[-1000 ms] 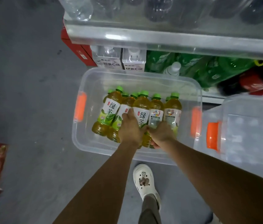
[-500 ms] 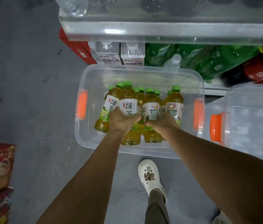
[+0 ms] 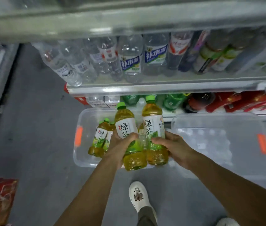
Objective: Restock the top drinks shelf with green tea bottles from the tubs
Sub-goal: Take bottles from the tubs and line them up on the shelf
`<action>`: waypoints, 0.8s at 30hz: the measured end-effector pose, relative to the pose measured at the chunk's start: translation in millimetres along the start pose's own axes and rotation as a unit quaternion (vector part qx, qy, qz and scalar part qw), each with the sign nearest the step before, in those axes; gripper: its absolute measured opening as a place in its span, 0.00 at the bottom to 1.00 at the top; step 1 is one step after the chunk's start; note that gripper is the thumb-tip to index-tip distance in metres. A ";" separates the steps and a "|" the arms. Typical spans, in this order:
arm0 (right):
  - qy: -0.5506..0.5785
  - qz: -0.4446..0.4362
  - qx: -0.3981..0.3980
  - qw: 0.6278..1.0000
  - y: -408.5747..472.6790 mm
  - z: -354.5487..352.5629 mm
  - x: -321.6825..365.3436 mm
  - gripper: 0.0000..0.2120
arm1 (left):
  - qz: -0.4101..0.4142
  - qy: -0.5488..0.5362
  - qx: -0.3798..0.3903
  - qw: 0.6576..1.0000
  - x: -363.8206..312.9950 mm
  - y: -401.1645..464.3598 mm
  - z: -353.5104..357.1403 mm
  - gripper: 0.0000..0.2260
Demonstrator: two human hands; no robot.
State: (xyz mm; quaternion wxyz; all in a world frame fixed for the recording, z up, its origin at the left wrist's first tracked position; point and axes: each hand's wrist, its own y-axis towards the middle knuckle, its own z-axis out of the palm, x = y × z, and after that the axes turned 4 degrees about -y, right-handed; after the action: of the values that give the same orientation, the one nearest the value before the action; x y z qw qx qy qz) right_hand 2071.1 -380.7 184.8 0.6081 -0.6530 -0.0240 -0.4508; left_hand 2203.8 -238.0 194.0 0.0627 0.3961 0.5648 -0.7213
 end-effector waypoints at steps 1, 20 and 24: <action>0.018 -0.021 0.009 1.000 -16.0 -11.9 7.3 0.25 | 0.015 -0.005 0.015 1.000 -8.0 -15.8 16.5 0.23; 0.118 -0.255 -0.048 0.959 -401.6 -325.5 76.2 0.22 | 0.238 -0.055 0.125 0.962 -51.4 -345.3 410.4 0.12; 0.100 -0.312 -0.099 0.940 -468.7 -386.4 82.6 0.18 | 0.265 -0.050 0.166 0.948 -58.8 -388.8 490.5 0.25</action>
State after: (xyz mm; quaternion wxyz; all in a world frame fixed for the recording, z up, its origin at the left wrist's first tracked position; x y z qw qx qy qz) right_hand 1632.0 -617.1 541.4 0.3684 -0.6214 -0.1210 -0.6808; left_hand 1789.0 -545.3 552.9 0.2133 0.5002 0.3080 -0.7807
